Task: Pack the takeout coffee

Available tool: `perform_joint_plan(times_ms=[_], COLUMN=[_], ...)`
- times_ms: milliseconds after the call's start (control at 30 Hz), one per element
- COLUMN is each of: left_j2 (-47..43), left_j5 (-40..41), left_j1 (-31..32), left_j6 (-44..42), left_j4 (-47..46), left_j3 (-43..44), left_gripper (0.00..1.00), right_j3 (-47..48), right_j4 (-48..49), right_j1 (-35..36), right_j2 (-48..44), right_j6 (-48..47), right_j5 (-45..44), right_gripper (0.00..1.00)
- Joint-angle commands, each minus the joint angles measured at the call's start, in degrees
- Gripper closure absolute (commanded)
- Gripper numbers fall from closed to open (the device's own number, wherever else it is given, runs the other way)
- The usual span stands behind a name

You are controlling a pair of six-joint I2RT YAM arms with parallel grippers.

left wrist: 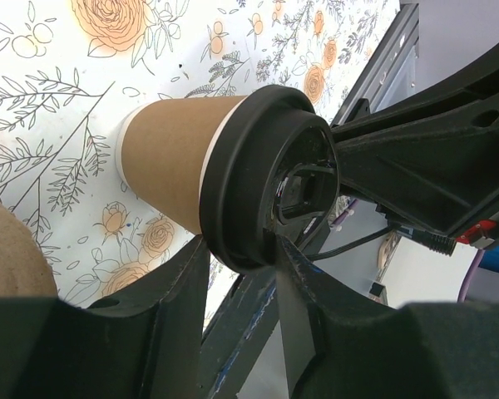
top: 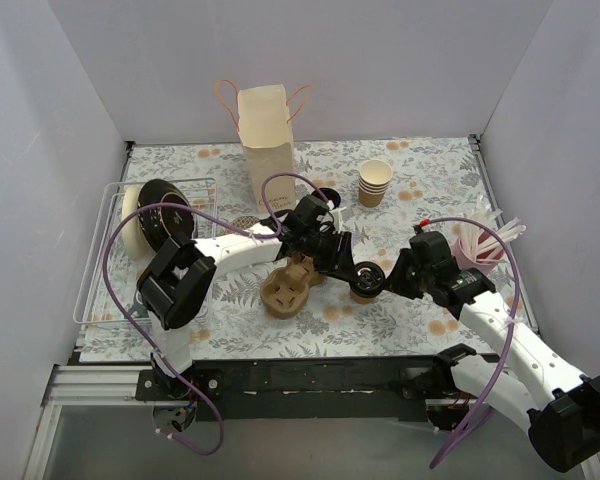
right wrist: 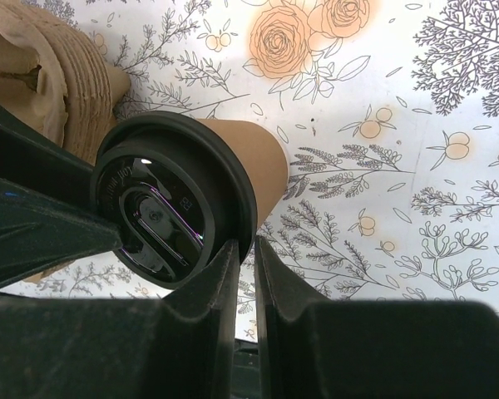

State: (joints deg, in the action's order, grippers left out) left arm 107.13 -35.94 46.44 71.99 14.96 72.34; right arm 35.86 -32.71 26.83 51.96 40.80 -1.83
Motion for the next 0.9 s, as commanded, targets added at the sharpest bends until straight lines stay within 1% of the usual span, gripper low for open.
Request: perform_joint_plan(times_ms=[0, 133, 233, 333, 367, 400, 467, 533, 633, 733, 867], left_j2=[4.9, 4.2, 3.6, 3.3, 3.3, 3.3, 3.3, 3.4, 3.5, 2.8, 1.6], left_j5=[4.2, 4.2, 4.9, 5.1, 4.9, 4.7, 4.7, 4.2, 4.3, 4.4, 5.6], left_j1=[2.5, 2.5, 2.5, 2.5, 2.5, 2.5, 2.5, 2.4, 2.3, 2.3, 2.2], left_j6=[-3.9, -4.0, -4.6, -4.8, -4.8, -4.8, -4.3, -4.2, -4.4, -4.0, -3.3], left_j4=[9.1, 9.3, 11.7, 14.3, 14.7, 15.2, 15.6, 16.4, 17.3, 17.8, 18.0], left_j3=[-5.6, -5.1, -1.2, 4.2, 5.4, 7.8, 9.7, 12.3, 15.4, 17.7, 18.1], left_gripper=[0.66, 0.66, 0.64, 0.60, 0.59, 0.56, 0.52, 0.46, 0.41, 0.39, 0.33], right_j3=[-7.9, -5.3, 1.7, 10.4, 12.4, 14.7, 16.2, 16.5, 16.4, 16.5, 17.1], right_j4=[-7.2, -8.2, -9.4, -10.9, -10.8, -10.4, -9.7, -8.2, -7.7, -8.3, -8.4], right_j1=[1.2, 1.3, 1.3, 1.3, 1.2, 1.3, 1.3, 1.2, 1.3, 1.3, 1.3], right_j2=[5.5, 5.3, 4.9, 6.1, 6.5, 6.7, 6.5, 5.1, 2.8, 1.0, -0.3], right_j6=[-0.9, -1.7, -3.3, -4.8, -5.3, -5.4, -4.2, -3.5, -2.9, -3.7, -5.5], right_j5=[-9.0, -9.2, -10.6, -9.8, -7.9, -7.0, -4.8, -3.6, -3.4, -3.9, -3.3], right_gripper=[0.82, 0.81, 0.79, 0.70, 0.66, 0.64, 0.60, 0.58, 0.58, 0.58, 0.55])
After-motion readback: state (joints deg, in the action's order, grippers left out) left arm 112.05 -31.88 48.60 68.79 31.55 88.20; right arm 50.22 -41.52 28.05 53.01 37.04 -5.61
